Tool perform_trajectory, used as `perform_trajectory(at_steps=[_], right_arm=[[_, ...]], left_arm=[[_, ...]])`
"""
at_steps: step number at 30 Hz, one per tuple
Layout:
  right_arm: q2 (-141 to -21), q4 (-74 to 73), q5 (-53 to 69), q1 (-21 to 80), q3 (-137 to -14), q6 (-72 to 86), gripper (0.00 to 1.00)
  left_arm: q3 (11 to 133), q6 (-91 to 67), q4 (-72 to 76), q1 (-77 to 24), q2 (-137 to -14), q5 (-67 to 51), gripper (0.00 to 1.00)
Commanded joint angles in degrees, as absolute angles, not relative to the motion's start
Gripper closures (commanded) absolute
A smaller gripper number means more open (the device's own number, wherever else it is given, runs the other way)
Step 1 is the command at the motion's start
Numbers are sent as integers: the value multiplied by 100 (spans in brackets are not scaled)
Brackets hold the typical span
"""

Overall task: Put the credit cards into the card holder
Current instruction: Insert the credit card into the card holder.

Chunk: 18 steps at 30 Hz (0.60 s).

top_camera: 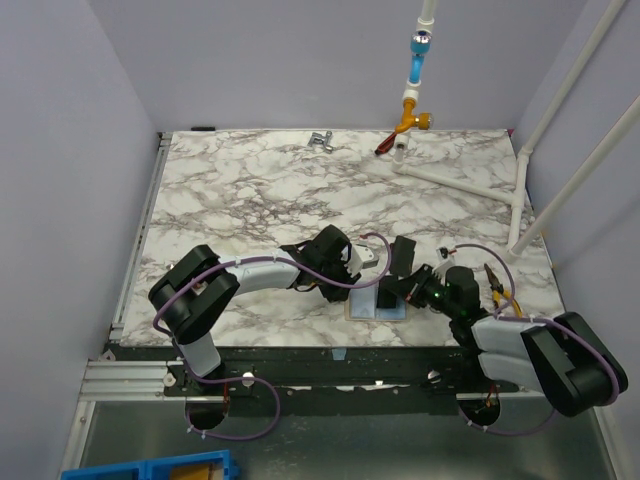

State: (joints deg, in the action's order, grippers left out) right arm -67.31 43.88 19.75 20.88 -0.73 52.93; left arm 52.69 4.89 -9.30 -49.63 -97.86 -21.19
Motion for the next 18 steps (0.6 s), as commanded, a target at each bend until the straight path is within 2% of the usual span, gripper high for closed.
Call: perform_trajectory(at_steps=[1,18], right_arm=[[-6884,4293,1765,2057,18,5164,99],[-7673,5534,2153,2057,267,5534,99]], left_arm=[[5203,510,-994,-4991,-9839,-2207,82],[5212,510,-1028,-4992,-9830,-2228,83]])
